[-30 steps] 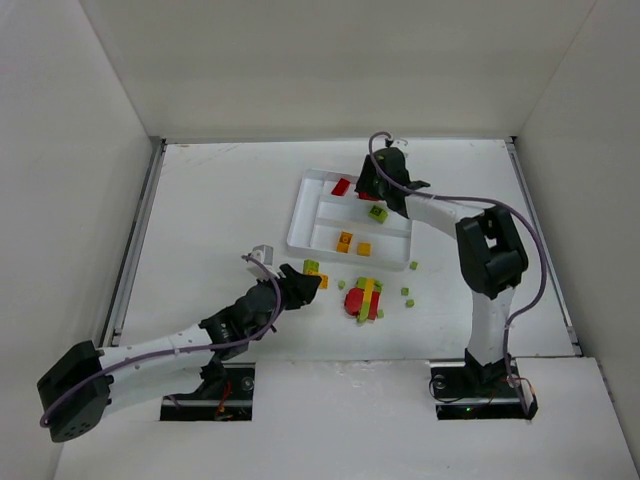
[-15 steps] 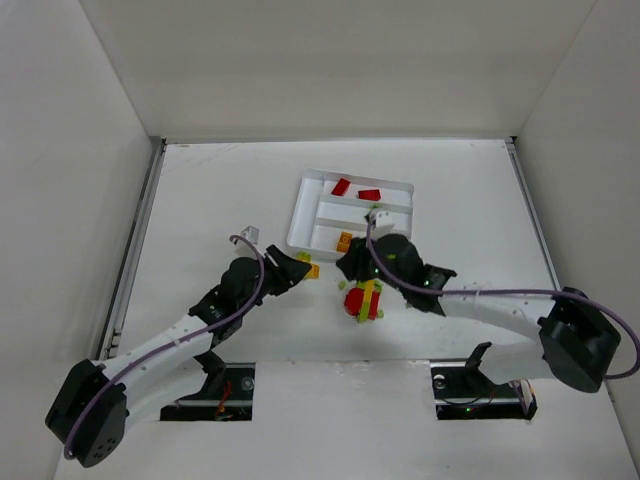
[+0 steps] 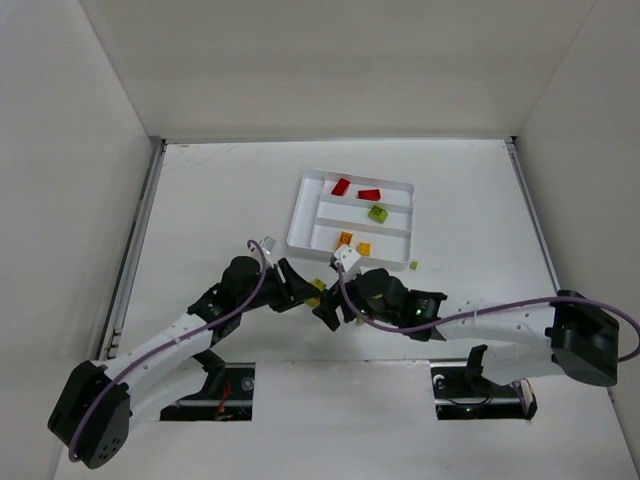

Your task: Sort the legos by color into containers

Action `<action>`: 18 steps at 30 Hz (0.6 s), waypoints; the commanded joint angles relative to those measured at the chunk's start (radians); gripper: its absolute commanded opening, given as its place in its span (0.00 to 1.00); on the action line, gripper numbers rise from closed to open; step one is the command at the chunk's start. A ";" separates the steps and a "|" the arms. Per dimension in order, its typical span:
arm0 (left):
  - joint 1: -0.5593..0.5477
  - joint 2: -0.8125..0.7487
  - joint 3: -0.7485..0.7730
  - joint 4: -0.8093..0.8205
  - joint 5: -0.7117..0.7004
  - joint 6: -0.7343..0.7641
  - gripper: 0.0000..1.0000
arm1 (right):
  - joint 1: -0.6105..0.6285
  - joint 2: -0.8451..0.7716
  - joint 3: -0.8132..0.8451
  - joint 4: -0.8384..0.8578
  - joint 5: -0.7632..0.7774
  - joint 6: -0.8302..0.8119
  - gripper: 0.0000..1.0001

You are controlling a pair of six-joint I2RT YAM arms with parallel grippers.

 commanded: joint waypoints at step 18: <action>-0.005 -0.030 0.039 -0.023 0.081 -0.010 0.21 | 0.006 0.084 0.091 0.048 -0.048 -0.035 0.50</action>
